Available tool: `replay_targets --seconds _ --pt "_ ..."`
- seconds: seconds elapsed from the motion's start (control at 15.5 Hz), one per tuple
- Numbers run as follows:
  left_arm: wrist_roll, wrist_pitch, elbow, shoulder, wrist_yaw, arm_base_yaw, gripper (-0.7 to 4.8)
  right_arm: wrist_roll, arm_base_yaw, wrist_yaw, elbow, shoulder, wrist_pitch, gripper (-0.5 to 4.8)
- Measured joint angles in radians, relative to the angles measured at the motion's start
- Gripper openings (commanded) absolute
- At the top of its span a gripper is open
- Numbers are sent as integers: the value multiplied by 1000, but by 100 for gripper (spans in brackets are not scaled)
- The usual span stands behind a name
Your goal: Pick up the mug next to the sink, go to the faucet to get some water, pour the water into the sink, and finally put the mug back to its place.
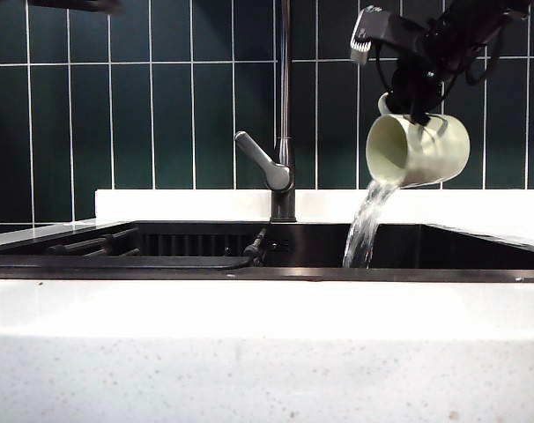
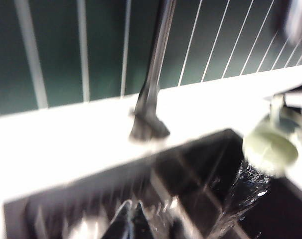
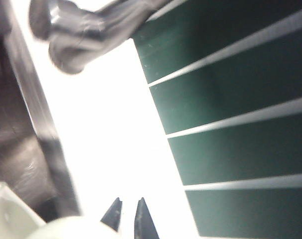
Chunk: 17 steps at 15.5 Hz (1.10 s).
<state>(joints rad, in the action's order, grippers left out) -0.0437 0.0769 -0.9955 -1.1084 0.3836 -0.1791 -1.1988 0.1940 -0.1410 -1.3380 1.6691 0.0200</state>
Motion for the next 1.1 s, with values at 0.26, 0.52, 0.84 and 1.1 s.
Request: replay_targets --seconds 0.26,0.52,0.84,1.1 --pt "-82 11 319 311 -55 0 -6 -244 38 31 0 0 -42 10" --pt "-129 13 518 475 -66 0 -6 -315 74 35 0 -6 -58 10" --pt "-37 11 565 517 -78 0 -5 272 2 135 0 -6 -56 -1" --pt "-35 10 565 522 -78 0 -6 696 -143 138 13 -10 -56 -1"
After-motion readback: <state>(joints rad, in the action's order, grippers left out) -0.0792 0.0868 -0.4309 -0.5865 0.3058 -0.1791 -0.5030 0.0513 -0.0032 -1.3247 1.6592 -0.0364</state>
